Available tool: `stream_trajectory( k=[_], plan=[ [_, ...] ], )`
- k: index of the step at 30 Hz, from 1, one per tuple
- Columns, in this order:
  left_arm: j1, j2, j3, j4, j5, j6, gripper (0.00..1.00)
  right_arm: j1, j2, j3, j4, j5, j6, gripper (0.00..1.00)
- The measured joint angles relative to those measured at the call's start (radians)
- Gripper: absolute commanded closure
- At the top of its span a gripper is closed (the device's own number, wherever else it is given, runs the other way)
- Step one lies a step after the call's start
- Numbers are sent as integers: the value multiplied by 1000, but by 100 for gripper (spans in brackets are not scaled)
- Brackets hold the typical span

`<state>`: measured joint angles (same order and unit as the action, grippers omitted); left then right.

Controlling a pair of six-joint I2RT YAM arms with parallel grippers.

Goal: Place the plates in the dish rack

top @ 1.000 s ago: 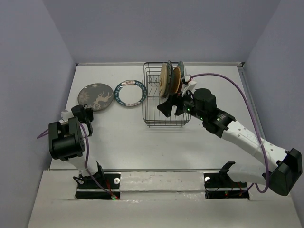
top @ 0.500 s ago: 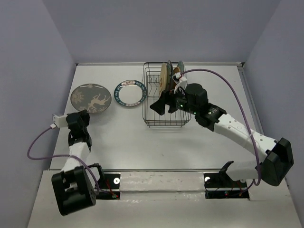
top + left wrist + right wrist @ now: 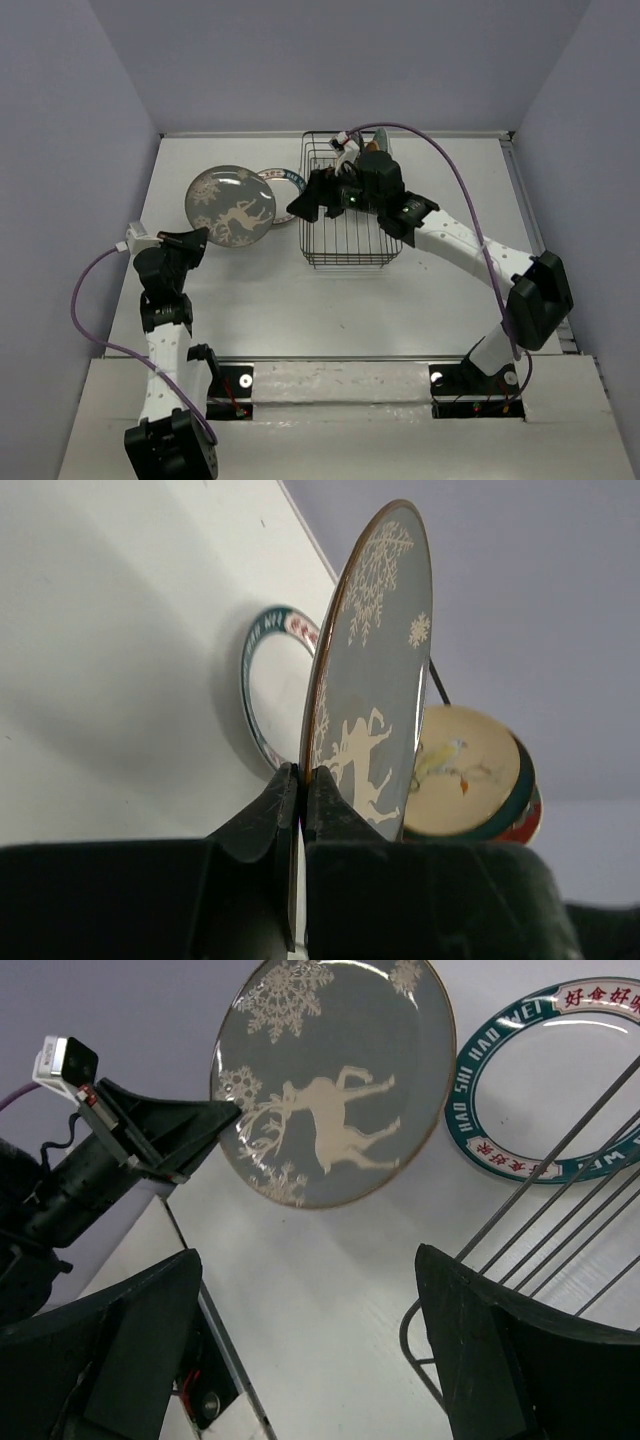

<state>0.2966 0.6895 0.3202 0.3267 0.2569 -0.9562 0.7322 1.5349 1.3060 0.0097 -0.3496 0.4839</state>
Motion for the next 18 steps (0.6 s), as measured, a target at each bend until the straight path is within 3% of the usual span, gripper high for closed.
stream_trajectory(
  k=[7, 18],
  plan=[
    [-89, -20, 58, -137, 204, 94, 94, 0, 189, 110, -21, 33, -10, 4],
    [-200, -48, 137, -153, 318, 161, 95, 0, 209, 150, -116, 234, -95, 4]
  ],
)
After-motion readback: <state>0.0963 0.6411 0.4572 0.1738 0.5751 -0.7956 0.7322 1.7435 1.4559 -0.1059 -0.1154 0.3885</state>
